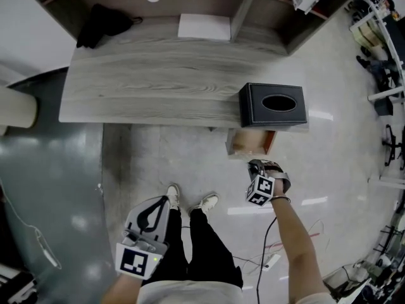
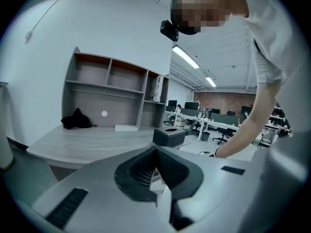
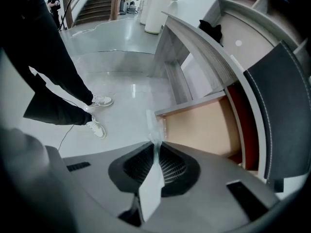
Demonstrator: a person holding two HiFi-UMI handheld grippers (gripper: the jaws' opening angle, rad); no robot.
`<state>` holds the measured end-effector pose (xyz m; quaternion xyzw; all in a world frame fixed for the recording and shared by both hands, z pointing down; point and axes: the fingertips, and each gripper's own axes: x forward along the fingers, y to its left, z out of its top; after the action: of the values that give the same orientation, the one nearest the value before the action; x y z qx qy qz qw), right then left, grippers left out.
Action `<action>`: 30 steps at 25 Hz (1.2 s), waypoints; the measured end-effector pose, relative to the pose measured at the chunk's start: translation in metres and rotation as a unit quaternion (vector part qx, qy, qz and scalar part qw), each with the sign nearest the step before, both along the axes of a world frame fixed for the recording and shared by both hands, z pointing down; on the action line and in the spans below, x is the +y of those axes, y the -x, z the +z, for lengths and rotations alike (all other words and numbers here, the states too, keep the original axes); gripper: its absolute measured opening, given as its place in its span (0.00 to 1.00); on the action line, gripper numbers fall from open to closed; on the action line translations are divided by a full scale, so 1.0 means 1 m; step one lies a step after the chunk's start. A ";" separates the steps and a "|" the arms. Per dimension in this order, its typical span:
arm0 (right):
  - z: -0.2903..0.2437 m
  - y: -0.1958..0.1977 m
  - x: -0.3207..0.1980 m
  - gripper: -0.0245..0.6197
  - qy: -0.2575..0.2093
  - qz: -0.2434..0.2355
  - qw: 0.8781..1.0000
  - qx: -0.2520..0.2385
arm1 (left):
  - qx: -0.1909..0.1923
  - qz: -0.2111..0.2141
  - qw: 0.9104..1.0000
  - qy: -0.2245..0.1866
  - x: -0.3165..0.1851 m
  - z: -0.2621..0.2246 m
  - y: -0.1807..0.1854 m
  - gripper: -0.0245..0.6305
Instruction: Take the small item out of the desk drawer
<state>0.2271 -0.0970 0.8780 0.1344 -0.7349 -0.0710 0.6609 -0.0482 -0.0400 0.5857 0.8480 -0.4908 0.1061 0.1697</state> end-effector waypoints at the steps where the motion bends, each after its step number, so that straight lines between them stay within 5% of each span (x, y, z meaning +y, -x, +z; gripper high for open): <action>1: -0.005 0.000 0.000 0.10 -0.002 0.008 1.000 -0.003 | 0.000 0.005 1.000 -0.004 -0.001 -0.004 -0.001 0.06; 16: -0.079 0.004 0.004 0.08 -0.028 0.127 0.990 -0.054 | 0.002 0.057 0.997 -0.051 -0.020 -0.064 -0.003 0.06; 30: -0.186 0.008 -0.005 0.08 -0.088 0.238 0.958 -0.136 | 0.008 0.088 0.988 -0.126 -0.050 -0.135 -0.006 0.06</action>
<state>0.2195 -0.1024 0.6915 0.3711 -0.7555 0.0427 0.5382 -0.0423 -0.0898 0.4508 0.9031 -0.4226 0.0511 0.0557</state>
